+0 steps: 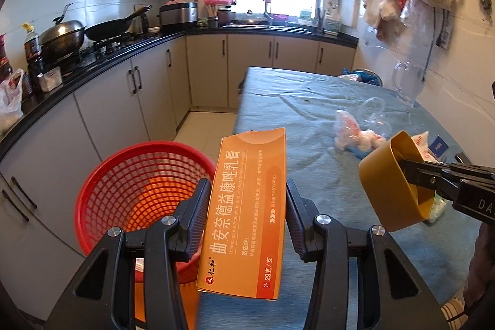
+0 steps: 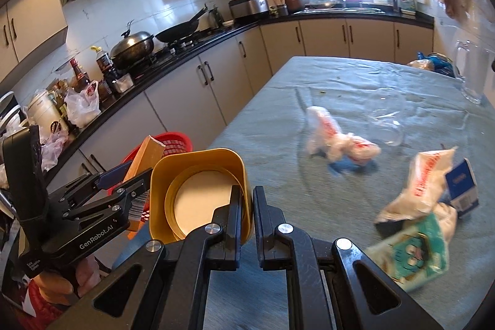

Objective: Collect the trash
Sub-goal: 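Carry both items over the red wastebasket and open both grippers to drop them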

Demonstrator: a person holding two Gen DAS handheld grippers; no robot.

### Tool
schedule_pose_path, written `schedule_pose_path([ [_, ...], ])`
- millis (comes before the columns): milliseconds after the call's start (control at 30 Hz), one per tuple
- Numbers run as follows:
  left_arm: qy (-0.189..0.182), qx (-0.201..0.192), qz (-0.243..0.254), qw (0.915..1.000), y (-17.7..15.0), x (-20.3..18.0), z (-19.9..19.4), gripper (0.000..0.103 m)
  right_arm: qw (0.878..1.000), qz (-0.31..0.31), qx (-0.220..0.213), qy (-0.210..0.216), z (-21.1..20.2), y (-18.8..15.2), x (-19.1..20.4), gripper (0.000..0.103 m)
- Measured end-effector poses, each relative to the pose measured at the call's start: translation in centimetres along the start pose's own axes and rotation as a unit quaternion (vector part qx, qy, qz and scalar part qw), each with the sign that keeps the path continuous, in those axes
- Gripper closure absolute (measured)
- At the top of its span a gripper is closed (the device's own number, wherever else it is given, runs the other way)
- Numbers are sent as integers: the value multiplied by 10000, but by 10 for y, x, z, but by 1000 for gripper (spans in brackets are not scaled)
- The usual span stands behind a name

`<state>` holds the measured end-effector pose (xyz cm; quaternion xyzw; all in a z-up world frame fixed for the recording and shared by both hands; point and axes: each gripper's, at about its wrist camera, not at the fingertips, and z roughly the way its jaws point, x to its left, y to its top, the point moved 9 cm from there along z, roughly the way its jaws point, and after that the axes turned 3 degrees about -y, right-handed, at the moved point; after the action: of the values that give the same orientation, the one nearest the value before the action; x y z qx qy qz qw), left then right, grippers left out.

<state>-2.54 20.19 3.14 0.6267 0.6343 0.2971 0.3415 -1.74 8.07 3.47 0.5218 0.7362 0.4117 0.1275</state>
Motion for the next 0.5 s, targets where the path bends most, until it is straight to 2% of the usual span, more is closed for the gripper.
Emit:
schedule_pose_path([
  [500,506,114,-591,9969,-9,92,10,58,9986,-323,319,268,50,12,60,95],
])
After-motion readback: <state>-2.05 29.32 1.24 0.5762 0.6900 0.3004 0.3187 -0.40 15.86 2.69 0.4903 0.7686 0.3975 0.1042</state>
